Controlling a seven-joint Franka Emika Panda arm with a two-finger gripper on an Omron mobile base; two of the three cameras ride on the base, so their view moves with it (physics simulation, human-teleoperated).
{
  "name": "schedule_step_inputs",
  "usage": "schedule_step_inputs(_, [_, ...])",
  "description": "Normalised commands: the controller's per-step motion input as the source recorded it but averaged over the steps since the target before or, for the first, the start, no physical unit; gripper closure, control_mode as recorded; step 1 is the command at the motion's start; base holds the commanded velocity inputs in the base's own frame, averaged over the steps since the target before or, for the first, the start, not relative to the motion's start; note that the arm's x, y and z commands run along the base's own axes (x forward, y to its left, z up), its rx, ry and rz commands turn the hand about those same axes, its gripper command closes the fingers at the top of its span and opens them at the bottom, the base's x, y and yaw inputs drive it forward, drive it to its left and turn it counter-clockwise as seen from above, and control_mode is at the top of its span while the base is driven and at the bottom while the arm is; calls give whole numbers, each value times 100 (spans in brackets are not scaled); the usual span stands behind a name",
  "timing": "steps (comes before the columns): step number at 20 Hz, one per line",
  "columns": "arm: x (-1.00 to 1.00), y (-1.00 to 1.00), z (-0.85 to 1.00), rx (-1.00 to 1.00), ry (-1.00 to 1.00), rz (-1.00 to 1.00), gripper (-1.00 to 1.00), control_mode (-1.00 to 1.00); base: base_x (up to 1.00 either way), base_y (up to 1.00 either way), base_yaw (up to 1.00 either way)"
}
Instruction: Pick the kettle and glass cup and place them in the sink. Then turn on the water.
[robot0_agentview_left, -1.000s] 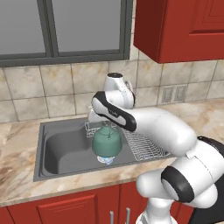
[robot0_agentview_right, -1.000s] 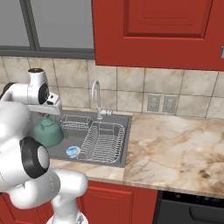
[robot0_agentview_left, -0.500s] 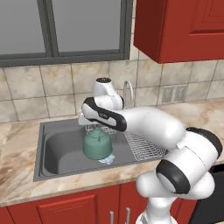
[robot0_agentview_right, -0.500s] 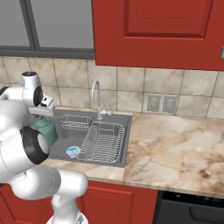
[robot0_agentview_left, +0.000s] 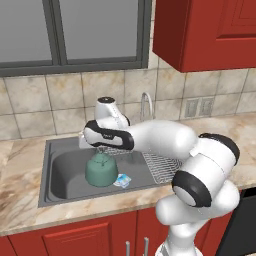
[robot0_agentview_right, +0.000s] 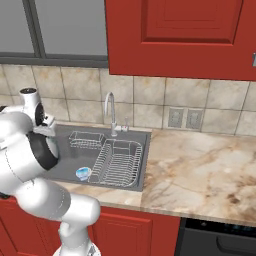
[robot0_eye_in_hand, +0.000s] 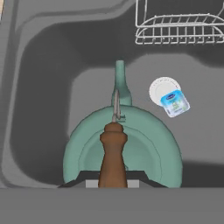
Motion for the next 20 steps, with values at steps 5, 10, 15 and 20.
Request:
schedule_step_inputs(5, [21,34,-25,0,0,0,100,-100,0,0,0])
schedule_step_inputs(10, [13,27,-27,0,0,0,100,-100,0,0,0])
schedule_step_inputs(15, [10,23,-25,0,1,0,100,-100,0,0,0])
schedule_step_inputs(20, [11,13,-34,0,1,0,100,-100,0,0,0])
